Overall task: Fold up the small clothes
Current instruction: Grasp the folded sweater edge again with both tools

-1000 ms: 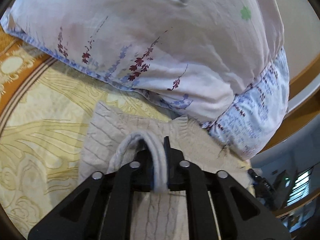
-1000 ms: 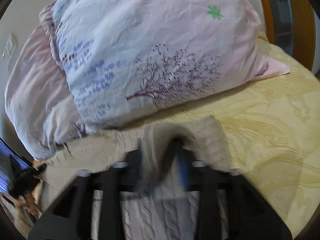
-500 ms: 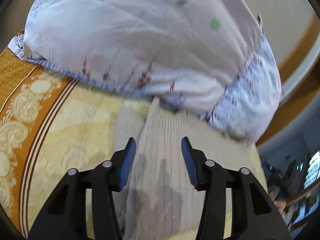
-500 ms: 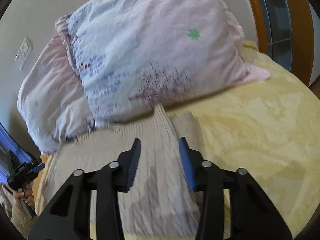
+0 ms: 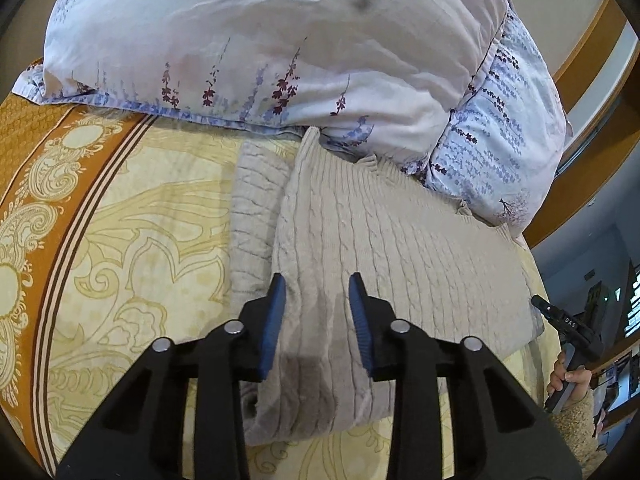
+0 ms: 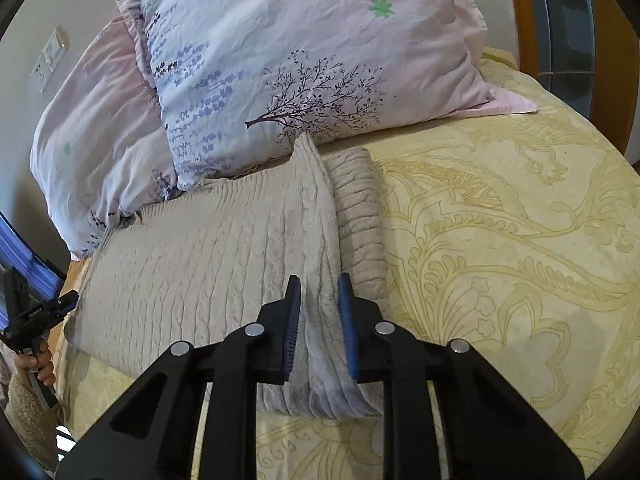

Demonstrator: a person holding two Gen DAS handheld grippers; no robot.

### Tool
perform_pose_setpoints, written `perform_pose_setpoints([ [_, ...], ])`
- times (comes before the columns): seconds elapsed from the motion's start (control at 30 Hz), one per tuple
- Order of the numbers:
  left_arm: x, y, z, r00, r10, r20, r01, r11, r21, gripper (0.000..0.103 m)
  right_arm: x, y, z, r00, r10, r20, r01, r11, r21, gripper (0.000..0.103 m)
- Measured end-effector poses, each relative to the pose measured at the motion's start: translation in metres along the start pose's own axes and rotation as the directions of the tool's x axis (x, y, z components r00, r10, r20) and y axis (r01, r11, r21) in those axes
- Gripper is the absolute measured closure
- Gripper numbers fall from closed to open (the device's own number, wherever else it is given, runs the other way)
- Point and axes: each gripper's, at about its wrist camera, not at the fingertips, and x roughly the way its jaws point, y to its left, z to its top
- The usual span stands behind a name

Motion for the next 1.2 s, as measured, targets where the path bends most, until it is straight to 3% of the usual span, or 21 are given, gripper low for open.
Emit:
perform_pose_setpoints([
  [0.17,0.000,-0.001,-0.004,1.000,0.012,-0.008,-0.012,1.000,0.012,0.072,0.005,0.002,-0.006,1.000,-0.008,-0.021,0.007,1.000,-0.022,0.083],
  [0.2,0.000,0.000,-0.005,1.000,0.015,-0.009,-0.015,1.000,0.009,0.072,0.004,0.003,-0.007,1.000,-0.012,-0.020,0.011,0.999,-0.030,0.091],
  [0.53,-0.006,0.012,-0.014,1.000,-0.003,-0.018,0.003,0.999,-0.047,0.072,0.005,0.000,-0.011,0.999,0.007,-0.033,-0.007,1.000,0.012,0.090],
  [0.6,-0.005,0.013,-0.015,1.000,-0.007,-0.026,0.006,0.999,-0.052,0.086,0.005,0.001,-0.012,1.000,0.004,-0.031,-0.004,1.000,0.005,0.091],
  [0.9,-0.017,0.020,-0.014,0.998,-0.059,-0.020,0.057,0.996,-0.067,0.094,-0.027,-0.007,-0.015,0.998,0.051,0.024,-0.053,0.994,0.093,0.093],
  [1.0,-0.021,0.019,-0.015,0.998,-0.055,-0.025,0.054,0.998,-0.043,0.095,-0.030,-0.006,-0.021,0.999,0.032,0.003,-0.032,0.995,0.098,0.093],
  [1.2,-0.010,0.023,-0.018,0.999,-0.018,-0.051,0.016,0.999,-0.031,0.094,-0.010,-0.010,-0.027,0.995,-0.081,-0.050,0.086,0.991,0.104,0.094],
])
